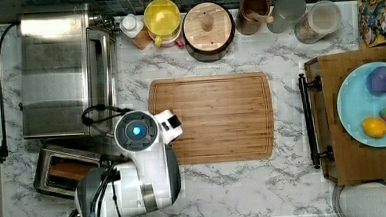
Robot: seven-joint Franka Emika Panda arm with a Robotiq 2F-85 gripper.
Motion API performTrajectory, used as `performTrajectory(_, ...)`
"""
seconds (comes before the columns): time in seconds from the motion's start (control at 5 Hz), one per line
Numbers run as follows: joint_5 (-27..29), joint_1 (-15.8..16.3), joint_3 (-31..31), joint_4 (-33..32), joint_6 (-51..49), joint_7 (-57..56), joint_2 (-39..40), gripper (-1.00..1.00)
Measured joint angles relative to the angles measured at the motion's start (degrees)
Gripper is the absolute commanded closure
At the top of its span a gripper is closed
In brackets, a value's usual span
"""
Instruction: Turn on the toaster.
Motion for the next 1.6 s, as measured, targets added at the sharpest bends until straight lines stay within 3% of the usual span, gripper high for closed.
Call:
performTrajectory(1.0,1.2,2.0,4.0,-4.4,-0.7,-0.8,-7.1,1.0)
performTrajectory(1.2,3.3,1.5,7.6,-5.3,-1.6,-0.8,-8.3,1.0)
performTrajectory(1.6,3.3,5.3,12.6,-5.8,1.4,-0.8,-10.0,1.0)
